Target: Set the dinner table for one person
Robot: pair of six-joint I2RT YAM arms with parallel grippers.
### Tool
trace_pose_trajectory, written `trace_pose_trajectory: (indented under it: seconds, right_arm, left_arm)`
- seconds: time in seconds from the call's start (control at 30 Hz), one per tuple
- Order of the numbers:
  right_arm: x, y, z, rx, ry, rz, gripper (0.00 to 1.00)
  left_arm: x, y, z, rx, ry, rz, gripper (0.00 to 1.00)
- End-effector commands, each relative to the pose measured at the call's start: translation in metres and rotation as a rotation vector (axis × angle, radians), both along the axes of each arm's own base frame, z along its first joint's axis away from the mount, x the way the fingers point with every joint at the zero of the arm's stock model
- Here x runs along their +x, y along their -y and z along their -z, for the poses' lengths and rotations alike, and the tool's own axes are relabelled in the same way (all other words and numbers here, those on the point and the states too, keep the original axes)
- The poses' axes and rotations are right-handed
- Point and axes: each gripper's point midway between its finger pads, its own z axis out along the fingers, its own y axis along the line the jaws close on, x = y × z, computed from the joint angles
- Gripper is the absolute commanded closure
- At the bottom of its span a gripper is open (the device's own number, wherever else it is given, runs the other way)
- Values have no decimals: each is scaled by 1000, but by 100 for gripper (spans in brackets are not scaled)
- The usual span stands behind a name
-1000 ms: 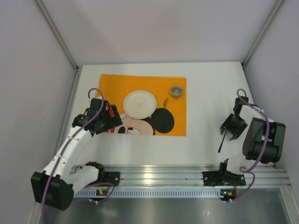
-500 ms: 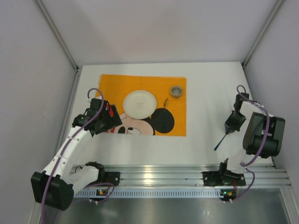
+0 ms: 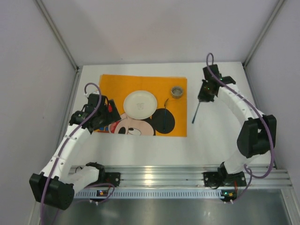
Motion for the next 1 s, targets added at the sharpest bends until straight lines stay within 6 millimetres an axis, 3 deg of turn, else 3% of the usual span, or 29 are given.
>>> trace_pose_trajectory:
  seconds: [0.0,0.03,0.07,0.1,0.17,0.2,0.23,0.27,0.3,0.33,0.37,0.4,0.47,0.5,0.53,0.6,0.67,0.7,0.9,0.97]
  right_arm:
    - [12,-104,-71,167,138,-138,100]
    - [13,-130,-77,216,142,-153,100]
    - [24,-161,-99,283,200,-194,100]
    - [17,-208,-90,352,160,-282,100]
    - [24,-278,-116,522,224,-363,100]
    - [26,-308,-95,575,164,-394,100]
    - [28,-332,-96,639,153,-398,100]
    - [40,-360,-125,717,227,-441,100]
    - [37,-391,-93,728,159,-475,100]
    - [39,-410,-92,751,163,-498,100]
    - [45,-431,-127,809,240,-544,100]
    - [42,-457,-91,806,187,-569,100]
    - [43,-483,-103,876,223,-595,100]
    - [43,-491,-81,883,195,-588,100]
    - [47,-498,-83,924,217,-582,100]
    - [47,-503,-49,915,178,-566,100]
    - [47,-510,-38,916,181,-579,100]
    - [49,-511,-23,904,168,-573,100]
    - [52,-518,9,885,165,-575,100]
    - [54,-519,14,881,169,-572,93]
  left_arm:
    - [3,-10,-28,38,57,-31,1]
    - [0,-15,-30,53,57,-45,2]
    - [-2,-16,-33,58,61,-50,1]
    - [-2,-18,-37,60,68,-59,2]
    - [-9,-24,-44,69,77,-79,1]
    - [-11,-25,-46,72,80,-88,2]
    - [-14,-27,-47,71,80,-96,2]
    - [-20,-28,-50,68,84,-101,2]
    - [-23,-29,-52,62,88,-105,2]
    - [-25,-28,-54,49,90,-109,1]
    - [-27,-26,-56,34,88,-107,1]
    - [-31,-21,-59,8,78,-97,2]
    - [-34,-16,-65,-25,72,-89,2]
    - [-39,-14,-66,-36,59,-78,1]
    - [-42,-15,-68,-30,55,-72,2]
    - [-49,-21,-71,1,41,-71,1]
    - [-52,-24,-73,19,37,-70,1]
    - [-53,-26,-73,28,34,-68,2]
    - [-57,-29,-67,63,3,-44,1]
    - [-56,-30,-67,74,1,-41,1]
